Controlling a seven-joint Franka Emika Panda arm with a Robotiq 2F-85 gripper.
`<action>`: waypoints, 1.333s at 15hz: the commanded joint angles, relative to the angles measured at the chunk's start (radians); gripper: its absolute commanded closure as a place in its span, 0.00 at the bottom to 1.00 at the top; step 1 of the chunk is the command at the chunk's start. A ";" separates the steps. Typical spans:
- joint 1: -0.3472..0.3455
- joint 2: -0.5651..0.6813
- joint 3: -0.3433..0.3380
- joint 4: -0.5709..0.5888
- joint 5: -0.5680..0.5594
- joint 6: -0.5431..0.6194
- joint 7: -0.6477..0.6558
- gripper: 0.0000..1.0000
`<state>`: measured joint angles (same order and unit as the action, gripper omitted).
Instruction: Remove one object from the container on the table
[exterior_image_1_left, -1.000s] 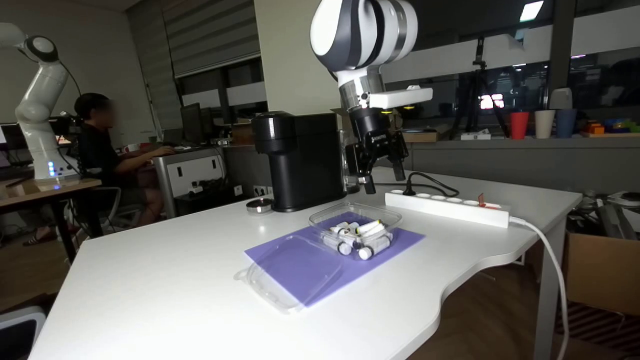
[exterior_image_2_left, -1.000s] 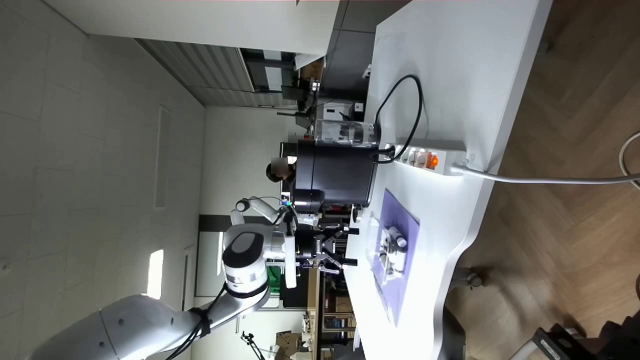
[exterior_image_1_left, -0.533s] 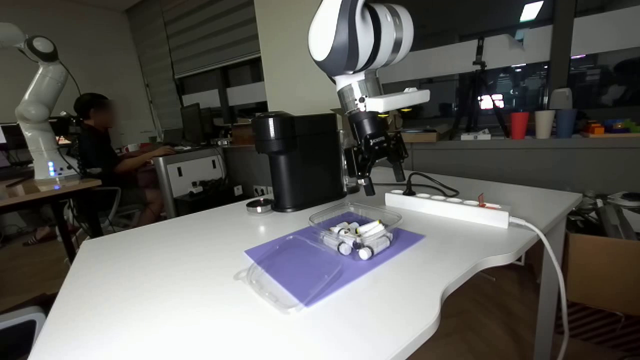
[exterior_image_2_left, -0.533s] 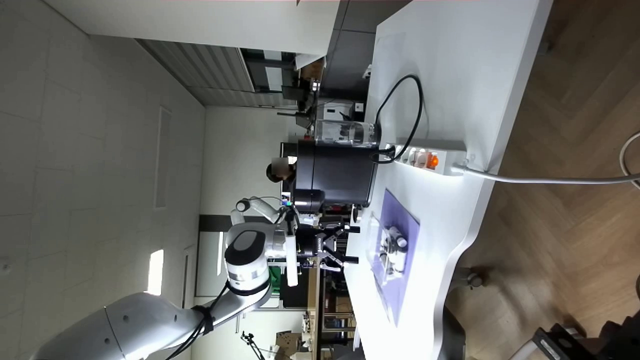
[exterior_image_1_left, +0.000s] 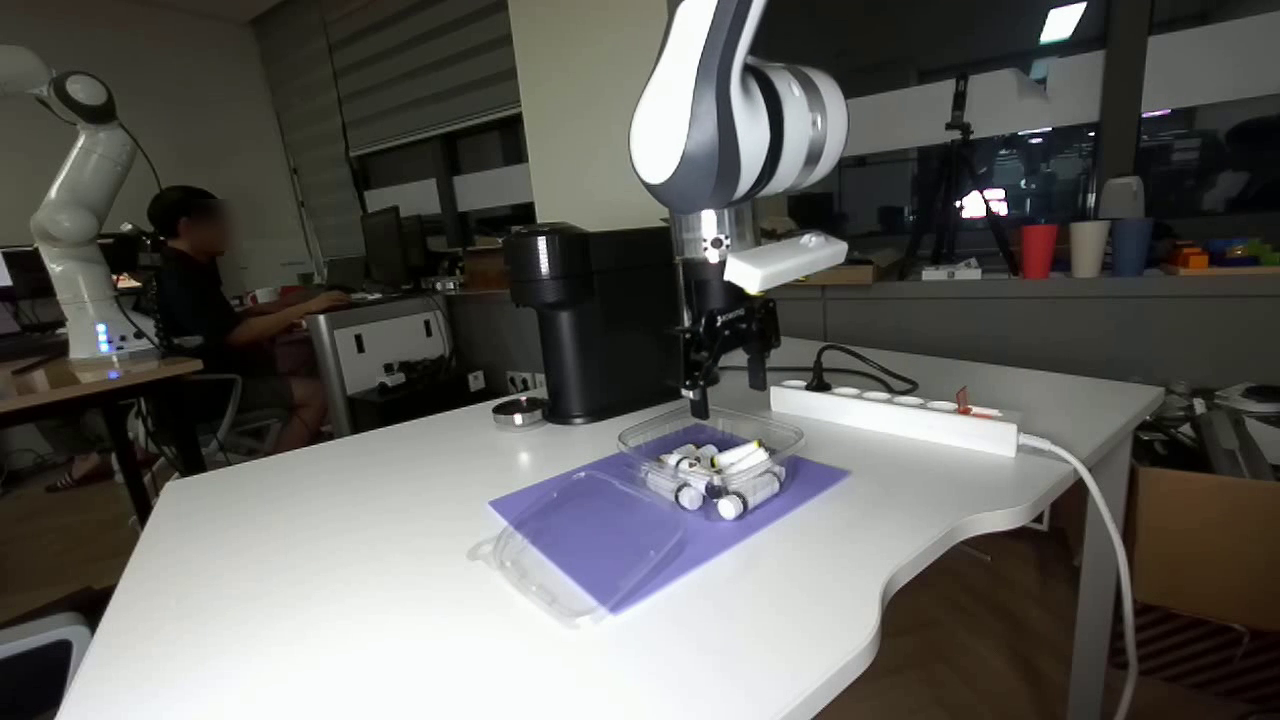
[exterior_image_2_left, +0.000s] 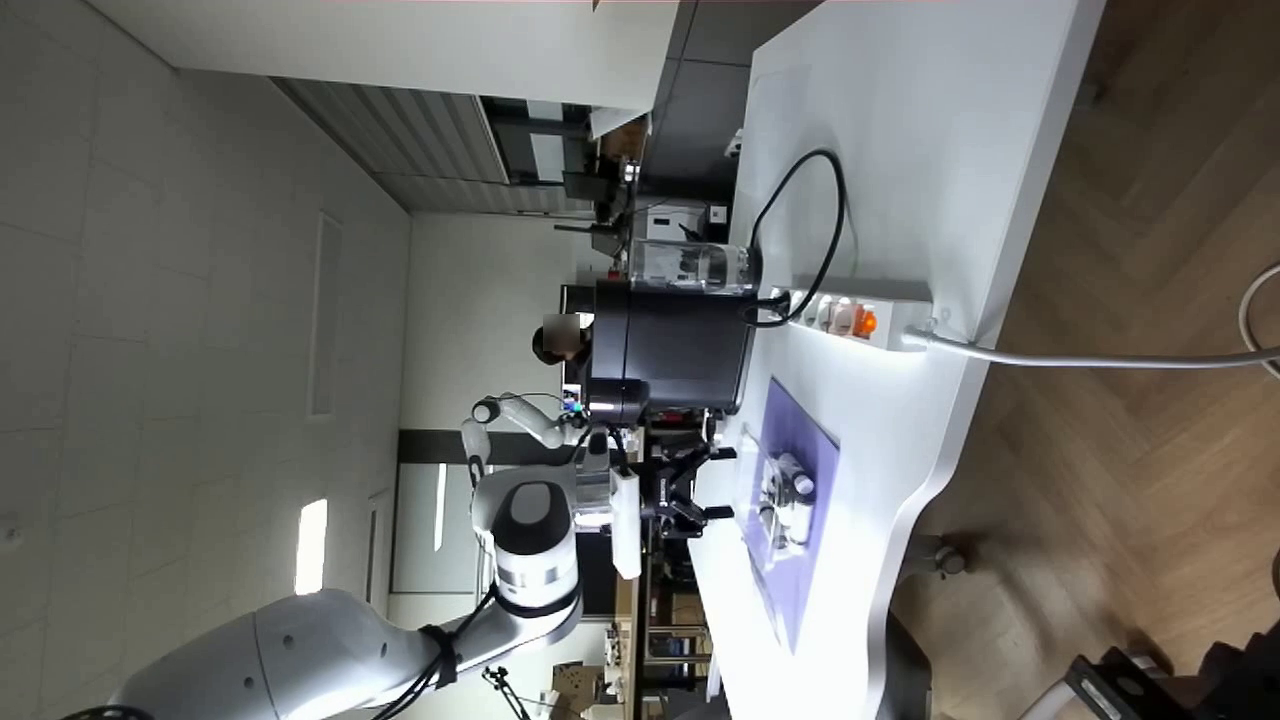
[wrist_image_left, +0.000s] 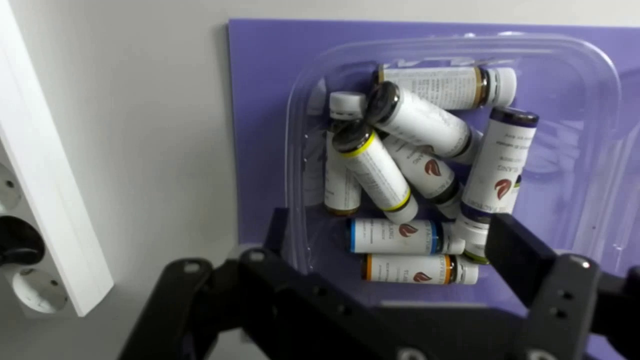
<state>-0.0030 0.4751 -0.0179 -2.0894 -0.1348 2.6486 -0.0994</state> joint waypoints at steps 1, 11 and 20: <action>-0.008 0.008 0.031 -0.038 0.025 0.092 -0.015 0.00; 0.005 0.103 0.032 -0.049 0.009 0.218 -0.033 0.00; 0.018 0.109 0.005 -0.034 0.005 0.256 -0.023 0.67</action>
<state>0.0013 0.5887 0.0041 -2.1291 -0.1224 2.9051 -0.1402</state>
